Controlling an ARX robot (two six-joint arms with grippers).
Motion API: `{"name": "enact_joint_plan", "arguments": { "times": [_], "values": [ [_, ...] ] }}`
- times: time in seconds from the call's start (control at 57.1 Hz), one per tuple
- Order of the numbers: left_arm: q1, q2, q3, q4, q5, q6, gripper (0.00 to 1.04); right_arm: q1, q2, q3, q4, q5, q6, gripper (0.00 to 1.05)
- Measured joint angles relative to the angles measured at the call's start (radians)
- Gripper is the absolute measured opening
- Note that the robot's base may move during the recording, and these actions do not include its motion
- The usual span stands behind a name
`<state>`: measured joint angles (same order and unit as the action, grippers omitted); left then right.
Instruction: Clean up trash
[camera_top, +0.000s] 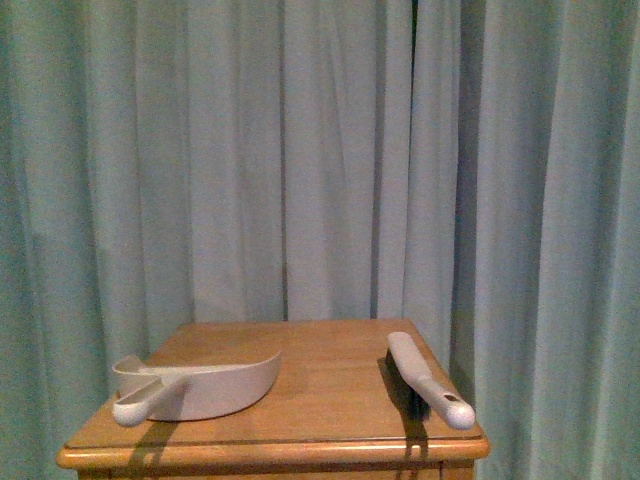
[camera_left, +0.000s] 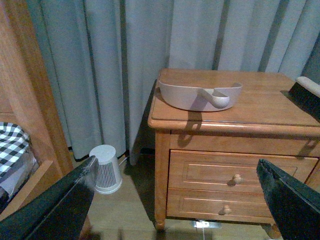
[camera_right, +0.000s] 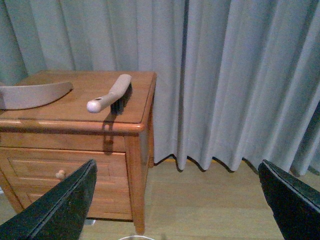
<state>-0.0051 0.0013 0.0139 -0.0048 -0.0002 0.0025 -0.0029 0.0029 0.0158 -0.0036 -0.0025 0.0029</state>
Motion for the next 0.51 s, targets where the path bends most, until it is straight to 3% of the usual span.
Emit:
{"name": "enact_joint_plan", "arguments": {
  "times": [0.088, 0.193, 0.263, 0.35, 0.508],
  "values": [
    [0.000, 0.000, 0.000, 0.000, 0.000, 0.000, 0.97, 0.000, 0.000, 0.000, 0.000, 0.000, 0.000, 0.97],
    [-0.045, 0.115, 0.053, -0.146, -0.171, -0.139, 0.97, 0.000, 0.000, 0.000, 0.000, 0.001, 0.000, 0.97],
    [-0.023, 0.244, 0.064, -0.092, -0.136, -0.186, 0.97, 0.000, 0.000, 0.000, 0.000, 0.000, 0.000, 0.97],
    [0.016, 0.524, 0.168, 0.098, -0.090, -0.152, 0.97, 0.000, 0.000, 0.000, 0.000, 0.000, 0.000, 0.97],
    [-0.057, 1.007, 0.505, 0.135, -0.080, -0.088, 0.97, 0.000, 0.000, 0.000, 0.000, 0.000, 0.000, 0.97]
  ]
}}
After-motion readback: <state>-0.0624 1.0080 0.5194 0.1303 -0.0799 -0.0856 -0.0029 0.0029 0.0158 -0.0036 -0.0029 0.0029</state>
